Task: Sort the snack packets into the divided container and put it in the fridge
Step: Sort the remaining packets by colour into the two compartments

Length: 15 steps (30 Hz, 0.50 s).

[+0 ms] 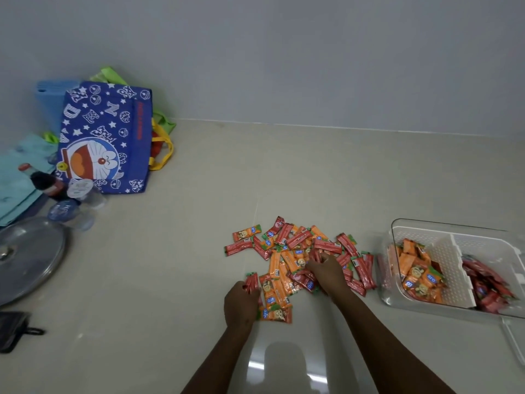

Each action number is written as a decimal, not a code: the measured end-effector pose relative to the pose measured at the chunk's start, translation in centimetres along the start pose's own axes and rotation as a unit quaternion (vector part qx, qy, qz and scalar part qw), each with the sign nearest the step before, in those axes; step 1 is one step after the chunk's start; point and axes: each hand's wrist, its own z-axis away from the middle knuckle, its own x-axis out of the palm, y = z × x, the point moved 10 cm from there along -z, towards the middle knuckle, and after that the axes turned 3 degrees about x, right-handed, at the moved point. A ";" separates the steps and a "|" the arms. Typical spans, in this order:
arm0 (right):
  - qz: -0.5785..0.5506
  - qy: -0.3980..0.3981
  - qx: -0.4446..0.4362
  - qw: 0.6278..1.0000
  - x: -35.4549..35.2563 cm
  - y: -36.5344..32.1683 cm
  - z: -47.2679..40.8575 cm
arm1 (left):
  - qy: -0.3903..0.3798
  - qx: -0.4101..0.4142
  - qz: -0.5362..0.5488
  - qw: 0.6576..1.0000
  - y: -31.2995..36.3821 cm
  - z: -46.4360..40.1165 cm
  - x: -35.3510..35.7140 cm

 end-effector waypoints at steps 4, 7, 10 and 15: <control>0.019 -0.067 -0.005 0.998 0.4 0.7 0.9 | -0.017 0.015 0.011 1.000 -0.4 -0.5 1.7; 0.174 -0.067 -0.059 0.981 1.1 1.2 0.9 | 0.011 0.018 0.052 0.998 -0.2 -1.4 1.2; 0.247 -0.059 -0.096 0.962 2.6 1.1 1.2 | 0.010 0.054 0.083 0.995 2.4 -3.3 -1.2; 0.293 -0.056 -0.113 0.948 3.7 0.4 2.3 | 0.020 0.157 -0.045 0.986 6.9 -6.8 -4.5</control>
